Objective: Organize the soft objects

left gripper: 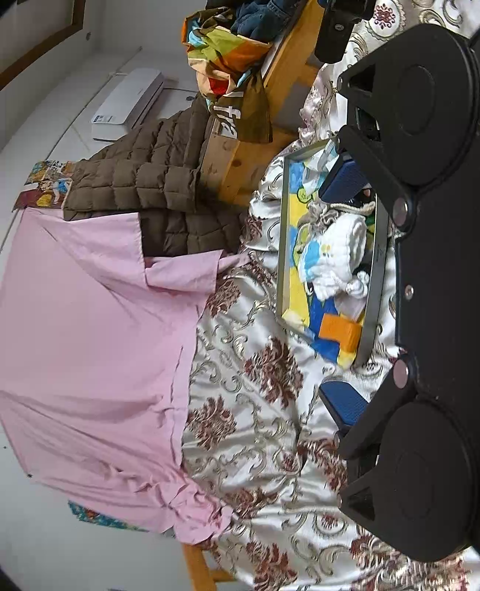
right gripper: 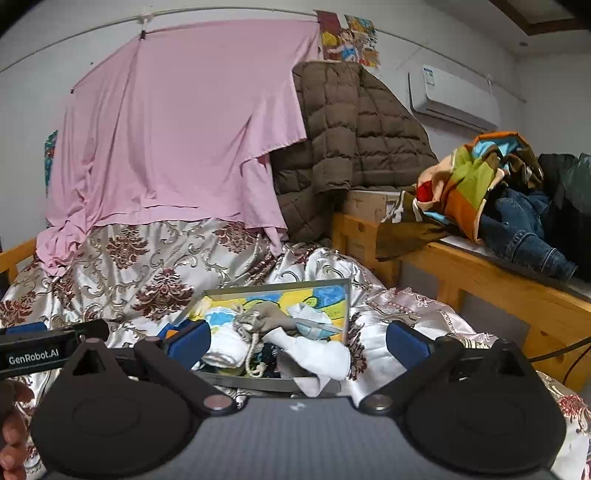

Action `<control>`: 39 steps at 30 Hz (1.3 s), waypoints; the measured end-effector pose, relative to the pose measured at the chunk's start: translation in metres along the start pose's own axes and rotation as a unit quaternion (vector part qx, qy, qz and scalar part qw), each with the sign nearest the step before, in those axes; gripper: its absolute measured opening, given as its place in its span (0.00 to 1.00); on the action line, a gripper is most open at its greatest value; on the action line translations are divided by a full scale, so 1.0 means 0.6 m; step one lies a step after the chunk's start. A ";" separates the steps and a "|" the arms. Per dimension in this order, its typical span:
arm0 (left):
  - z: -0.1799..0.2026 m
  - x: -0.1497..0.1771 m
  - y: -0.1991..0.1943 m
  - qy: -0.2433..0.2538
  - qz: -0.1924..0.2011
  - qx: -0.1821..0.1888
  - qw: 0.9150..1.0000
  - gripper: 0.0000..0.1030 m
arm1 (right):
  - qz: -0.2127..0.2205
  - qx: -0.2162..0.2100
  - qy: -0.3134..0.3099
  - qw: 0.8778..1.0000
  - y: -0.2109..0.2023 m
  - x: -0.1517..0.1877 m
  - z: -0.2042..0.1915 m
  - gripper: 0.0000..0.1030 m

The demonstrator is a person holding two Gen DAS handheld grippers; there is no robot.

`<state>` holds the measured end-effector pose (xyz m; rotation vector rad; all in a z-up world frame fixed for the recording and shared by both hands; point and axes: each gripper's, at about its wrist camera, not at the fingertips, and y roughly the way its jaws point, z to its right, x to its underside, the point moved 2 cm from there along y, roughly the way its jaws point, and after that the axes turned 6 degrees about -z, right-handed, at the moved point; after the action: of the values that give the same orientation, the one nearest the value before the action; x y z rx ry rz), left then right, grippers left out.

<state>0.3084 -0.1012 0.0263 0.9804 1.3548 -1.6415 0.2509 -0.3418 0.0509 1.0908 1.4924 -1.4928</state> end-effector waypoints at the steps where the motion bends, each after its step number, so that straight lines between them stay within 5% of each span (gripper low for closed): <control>1: -0.002 0.003 -0.007 0.003 0.004 -0.004 1.000 0.99 | 0.004 0.000 -0.003 1.000 -0.007 0.003 -0.004 1.00; 15: -0.028 0.044 -0.093 0.005 0.022 -0.020 1.000 0.99 | 0.052 0.001 -0.025 0.998 -0.091 0.054 -0.046 1.00; 39: -0.066 0.096 -0.151 0.000 0.022 -0.053 0.998 0.99 | 0.047 0.018 -0.002 0.999 -0.130 0.123 -0.078 1.00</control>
<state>0.2058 -0.0555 0.0038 0.9417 1.3955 -1.5203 0.1548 -0.2872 0.0125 1.1635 1.3963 -1.4613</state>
